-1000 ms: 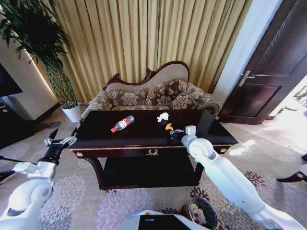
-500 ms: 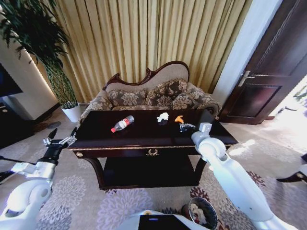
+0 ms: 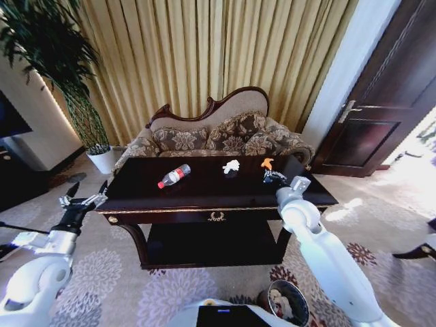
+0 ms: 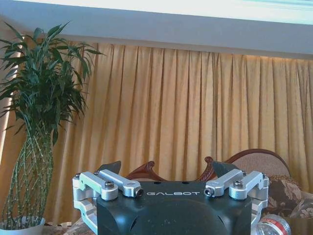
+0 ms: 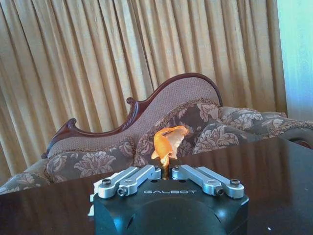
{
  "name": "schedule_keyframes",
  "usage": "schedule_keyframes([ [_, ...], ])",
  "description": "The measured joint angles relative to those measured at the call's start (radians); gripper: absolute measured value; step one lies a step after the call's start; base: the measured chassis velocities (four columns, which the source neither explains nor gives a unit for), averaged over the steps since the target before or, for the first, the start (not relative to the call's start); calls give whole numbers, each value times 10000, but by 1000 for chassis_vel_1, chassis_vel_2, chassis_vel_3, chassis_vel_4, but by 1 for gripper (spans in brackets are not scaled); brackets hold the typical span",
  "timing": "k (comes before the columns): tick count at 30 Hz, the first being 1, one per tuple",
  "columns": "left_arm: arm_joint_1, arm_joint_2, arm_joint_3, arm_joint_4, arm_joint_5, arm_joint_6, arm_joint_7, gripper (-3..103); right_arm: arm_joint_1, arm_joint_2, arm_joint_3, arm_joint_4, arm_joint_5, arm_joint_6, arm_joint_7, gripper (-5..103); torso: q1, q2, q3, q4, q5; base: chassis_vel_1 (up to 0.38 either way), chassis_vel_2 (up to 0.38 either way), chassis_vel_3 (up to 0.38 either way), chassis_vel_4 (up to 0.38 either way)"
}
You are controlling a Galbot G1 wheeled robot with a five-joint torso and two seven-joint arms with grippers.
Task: Move to the front of the table and place the trash on the table into the trash bin.
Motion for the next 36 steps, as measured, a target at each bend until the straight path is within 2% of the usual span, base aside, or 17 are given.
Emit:
schedule_keyframes([
  [9,-4,39,-38,3,-17,-6,-21,100,-54,4,0,13,0,-34,-34,5,3,-2,1,2,0,120,-120,-134,118],
  [25,42,-89,-67,31,-19,-42,-9,100,-410,164,24,-236,-379,84,-258,5,-11,9,-6,3,-3,256,-253,-256,248],
  [28,60,-90,-144,41,-45,-102,2,100,-541,248,55,-701,-647,52,-441,5,-13,12,-7,3,0,60,-71,-37,47],
  [30,62,-89,-197,42,-116,-129,11,100,-863,379,94,-1384,-1248,-203,-848,5,-10,6,-3,4,1,0,0,0,0],
  [36,68,-88,-266,46,-188,-140,41,100,-1434,801,99,-2796,-1991,-756,-1153,5,16,-9,7,-2,2,-32,20,29,-19],
])
